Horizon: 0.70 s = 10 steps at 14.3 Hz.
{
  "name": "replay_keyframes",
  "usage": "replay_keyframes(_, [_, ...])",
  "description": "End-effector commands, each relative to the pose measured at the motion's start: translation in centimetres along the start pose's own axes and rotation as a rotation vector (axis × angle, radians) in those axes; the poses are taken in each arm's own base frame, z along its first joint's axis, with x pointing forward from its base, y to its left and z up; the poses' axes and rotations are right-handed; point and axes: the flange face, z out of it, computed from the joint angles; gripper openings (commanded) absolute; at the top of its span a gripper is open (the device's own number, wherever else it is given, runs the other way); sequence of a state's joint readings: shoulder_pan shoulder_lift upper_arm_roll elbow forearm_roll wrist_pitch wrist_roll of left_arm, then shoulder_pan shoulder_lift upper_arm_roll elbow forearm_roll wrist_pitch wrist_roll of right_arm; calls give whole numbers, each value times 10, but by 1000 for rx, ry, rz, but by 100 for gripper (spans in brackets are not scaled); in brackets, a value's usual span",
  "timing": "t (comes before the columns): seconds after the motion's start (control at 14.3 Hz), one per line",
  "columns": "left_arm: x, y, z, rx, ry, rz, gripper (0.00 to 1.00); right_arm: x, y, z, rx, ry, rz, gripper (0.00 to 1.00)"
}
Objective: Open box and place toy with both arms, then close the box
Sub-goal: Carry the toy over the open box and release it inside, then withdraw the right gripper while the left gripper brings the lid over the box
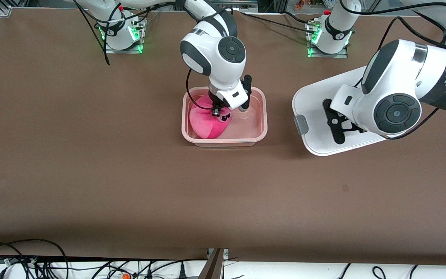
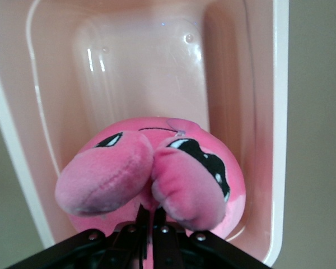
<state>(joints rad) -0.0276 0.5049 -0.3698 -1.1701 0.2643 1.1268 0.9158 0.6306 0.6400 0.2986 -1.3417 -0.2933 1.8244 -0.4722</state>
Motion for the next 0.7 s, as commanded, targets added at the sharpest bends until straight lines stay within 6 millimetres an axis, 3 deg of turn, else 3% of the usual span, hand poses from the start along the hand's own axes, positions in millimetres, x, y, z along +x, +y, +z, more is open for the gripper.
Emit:
replay_keyframes(0.0, [-3, 1, 2, 14, -20, 28, 0, 7, 0, 6, -33, 18, 51, 100])
replay_keyframes(0.35, [1, 1, 9, 15, -25, 35, 0, 23, -3, 0, -56, 105, 173, 100])
replay_keyframes(0.63, [1, 19, 21, 73, -43, 41, 0, 27, 6, -11, -82, 200, 232, 100])
